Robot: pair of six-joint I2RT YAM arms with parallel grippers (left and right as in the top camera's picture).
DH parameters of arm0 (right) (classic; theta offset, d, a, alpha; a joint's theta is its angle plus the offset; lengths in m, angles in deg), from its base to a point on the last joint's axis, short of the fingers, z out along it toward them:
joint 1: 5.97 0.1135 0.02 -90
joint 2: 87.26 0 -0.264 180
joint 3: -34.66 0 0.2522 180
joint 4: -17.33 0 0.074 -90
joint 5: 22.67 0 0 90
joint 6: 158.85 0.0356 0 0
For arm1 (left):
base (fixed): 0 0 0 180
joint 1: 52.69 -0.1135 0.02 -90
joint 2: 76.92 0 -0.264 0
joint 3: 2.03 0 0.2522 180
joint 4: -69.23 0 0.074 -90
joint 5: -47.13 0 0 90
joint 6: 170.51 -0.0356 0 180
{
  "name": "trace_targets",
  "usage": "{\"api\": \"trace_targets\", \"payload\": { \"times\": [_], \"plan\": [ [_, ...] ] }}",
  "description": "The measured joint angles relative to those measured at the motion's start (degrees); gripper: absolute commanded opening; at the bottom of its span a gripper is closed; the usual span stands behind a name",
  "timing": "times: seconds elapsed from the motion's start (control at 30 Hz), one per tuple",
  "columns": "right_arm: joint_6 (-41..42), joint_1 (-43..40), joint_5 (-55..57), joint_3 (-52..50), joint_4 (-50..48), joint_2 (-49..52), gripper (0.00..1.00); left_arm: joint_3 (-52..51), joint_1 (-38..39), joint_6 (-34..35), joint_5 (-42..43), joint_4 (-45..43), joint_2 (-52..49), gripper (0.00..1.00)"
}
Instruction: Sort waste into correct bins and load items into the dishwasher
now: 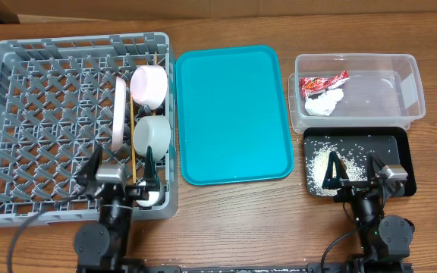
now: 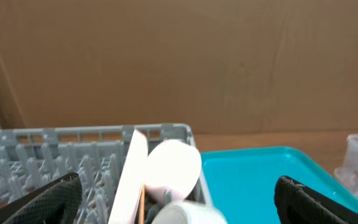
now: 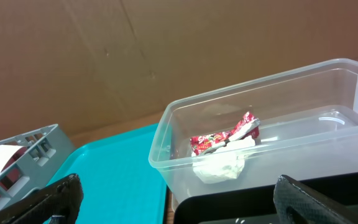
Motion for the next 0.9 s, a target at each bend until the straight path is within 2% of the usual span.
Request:
{"api": "trace_targets", "payload": {
  "times": [0.2,0.4,0.47,0.53,0.9],
  "plan": [
    [0.0,0.0,0.0,0.0,0.0,0.0,1.0,-6.8,-1.9,-2.7,2.1,-0.5,7.6,1.0],
    [0.0,0.0,0.0,0.0,0.0,0.0,1.0,-10.3,-1.9,-6.4,2.3,-0.7,8.0,1.0],
    [0.0,0.0,0.0,0.0,0.0,0.0,1.0,-11.0,-1.9,-7.2,2.2,1.7,8.0,1.0],
    [0.0,0.0,0.0,0.0,0.0,0.0,1.0,-11.7,-1.9,-7.6,2.1,4.1,8.0,1.0],
    [0.0,0.0,0.0,0.0,0.0,0.0,1.0,-11.8,-1.9,-8.0,1.9,4.1,8.1,1.0]
  ]
}}
